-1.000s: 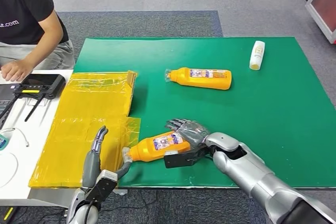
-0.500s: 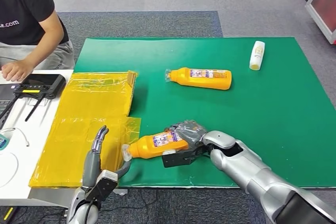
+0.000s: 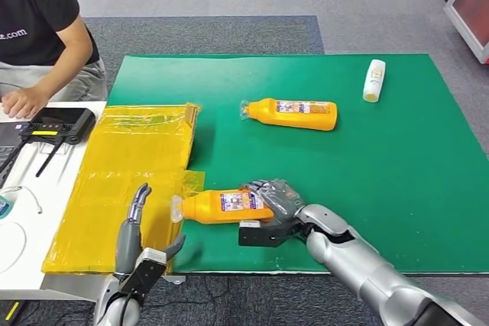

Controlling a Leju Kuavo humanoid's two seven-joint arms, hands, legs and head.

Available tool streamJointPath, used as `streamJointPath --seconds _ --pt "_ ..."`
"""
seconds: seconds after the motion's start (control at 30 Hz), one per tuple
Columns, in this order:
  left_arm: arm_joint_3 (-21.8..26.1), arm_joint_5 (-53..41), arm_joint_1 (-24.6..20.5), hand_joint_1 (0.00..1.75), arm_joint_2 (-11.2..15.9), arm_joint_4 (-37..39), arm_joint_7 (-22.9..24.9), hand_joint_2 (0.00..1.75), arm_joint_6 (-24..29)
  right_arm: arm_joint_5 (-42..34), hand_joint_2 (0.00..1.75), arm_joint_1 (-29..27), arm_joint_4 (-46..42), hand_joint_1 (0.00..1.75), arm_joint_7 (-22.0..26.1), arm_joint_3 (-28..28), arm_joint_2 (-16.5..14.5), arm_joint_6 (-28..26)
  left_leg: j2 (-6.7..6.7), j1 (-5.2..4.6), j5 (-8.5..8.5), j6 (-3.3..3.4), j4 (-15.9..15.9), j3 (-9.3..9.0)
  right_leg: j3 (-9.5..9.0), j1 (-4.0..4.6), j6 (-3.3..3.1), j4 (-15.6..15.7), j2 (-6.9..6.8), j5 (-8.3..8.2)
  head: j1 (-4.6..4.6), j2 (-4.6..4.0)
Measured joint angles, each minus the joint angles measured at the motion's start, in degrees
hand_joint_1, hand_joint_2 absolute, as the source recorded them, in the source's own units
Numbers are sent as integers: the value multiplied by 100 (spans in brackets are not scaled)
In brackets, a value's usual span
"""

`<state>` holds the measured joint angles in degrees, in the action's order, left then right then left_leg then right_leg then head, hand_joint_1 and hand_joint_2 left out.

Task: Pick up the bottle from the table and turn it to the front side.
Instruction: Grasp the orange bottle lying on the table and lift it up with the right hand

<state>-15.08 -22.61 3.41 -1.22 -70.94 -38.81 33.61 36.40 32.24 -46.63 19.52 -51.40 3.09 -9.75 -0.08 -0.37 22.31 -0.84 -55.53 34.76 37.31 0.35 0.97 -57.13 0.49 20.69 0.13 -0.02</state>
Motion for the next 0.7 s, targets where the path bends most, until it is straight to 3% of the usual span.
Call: streamJointPath --seconds 0.2,0.5,0.6,0.7 --pt "107 201 81 0 -48 -303 -106 175 56 -466 175 -751 -726 175 360 841 -245 -573 0 0 2 -1 0 10 11 1 -2 0 0 8 -1 -1" --pt "-86 625 162 0 -79 -889 -108 175 -90 -907 175 -1302 -1253 175 659 1615 -561 -662 0 -1 6 1 0 16 16 -1 -1 0 -1 8 1 0" --pt "-256 1160 167 0 -58 -1066 -108 175 -599 -997 175 -1388 -1302 175 731 1677 -637 -631 0 -1 5 1 0 17 19 0 -1 0 0 8 -1 -1" --pt "-342 1921 211 0 -56 -1439 -112 175 -1825 -1080 175 -1446 -1328 175 813 1696 -710 -585 0 0 5 -1 0 20 22 0 -1 0 0 8 -1 -1"
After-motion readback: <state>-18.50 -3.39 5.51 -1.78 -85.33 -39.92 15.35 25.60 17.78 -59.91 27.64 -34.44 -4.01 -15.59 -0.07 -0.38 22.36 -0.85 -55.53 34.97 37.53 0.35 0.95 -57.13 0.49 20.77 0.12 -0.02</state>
